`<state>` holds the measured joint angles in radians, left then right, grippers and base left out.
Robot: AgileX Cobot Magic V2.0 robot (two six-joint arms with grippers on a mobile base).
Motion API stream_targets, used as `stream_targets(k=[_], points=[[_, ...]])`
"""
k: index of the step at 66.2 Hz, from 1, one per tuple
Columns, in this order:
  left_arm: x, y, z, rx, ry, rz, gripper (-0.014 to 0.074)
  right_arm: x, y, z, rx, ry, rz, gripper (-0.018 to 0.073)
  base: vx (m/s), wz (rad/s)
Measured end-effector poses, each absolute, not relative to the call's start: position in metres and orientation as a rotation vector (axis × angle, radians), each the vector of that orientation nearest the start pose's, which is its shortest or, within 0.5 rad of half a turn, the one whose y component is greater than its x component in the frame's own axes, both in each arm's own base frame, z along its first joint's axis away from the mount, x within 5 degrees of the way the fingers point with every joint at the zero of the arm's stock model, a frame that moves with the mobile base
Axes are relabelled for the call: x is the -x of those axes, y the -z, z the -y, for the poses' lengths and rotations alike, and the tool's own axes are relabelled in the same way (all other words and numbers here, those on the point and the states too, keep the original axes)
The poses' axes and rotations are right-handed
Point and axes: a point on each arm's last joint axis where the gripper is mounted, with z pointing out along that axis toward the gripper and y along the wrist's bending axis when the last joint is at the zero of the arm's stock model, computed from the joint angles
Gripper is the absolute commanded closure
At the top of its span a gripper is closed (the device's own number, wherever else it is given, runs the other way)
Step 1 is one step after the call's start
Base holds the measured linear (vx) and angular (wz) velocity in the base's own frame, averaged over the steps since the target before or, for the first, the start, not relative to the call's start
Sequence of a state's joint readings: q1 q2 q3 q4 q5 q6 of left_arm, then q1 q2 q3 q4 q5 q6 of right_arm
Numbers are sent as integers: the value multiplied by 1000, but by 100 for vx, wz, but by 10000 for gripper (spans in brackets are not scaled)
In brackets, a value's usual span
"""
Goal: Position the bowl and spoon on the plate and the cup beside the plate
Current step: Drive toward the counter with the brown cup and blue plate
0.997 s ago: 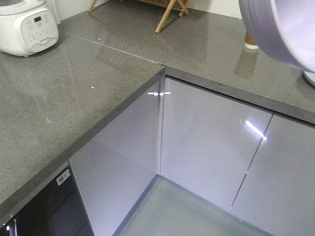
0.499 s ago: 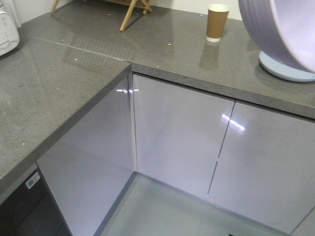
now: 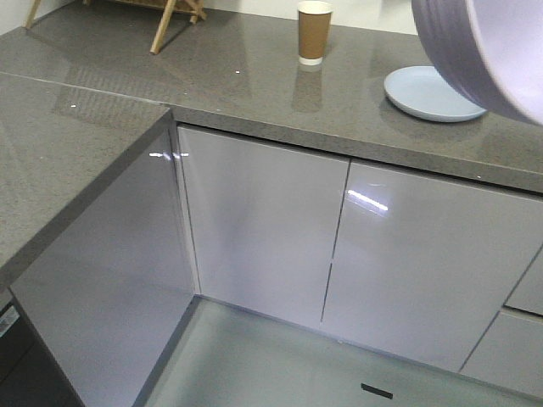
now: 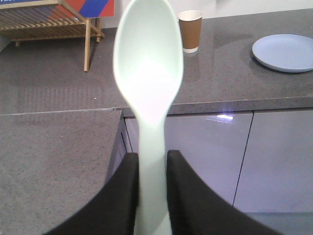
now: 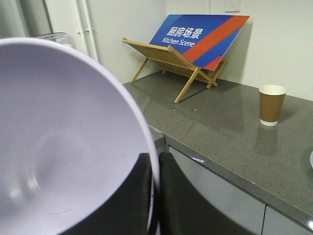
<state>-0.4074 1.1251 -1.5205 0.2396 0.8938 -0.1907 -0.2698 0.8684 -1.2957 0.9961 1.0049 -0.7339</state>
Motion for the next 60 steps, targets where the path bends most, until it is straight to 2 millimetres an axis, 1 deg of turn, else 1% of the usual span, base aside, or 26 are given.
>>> stream_targets(k=[60], points=[[-197, -496, 67, -239, 110, -1947, 603, -130, -494, -31, 371, -462, -1689, 564, -3, -19]])
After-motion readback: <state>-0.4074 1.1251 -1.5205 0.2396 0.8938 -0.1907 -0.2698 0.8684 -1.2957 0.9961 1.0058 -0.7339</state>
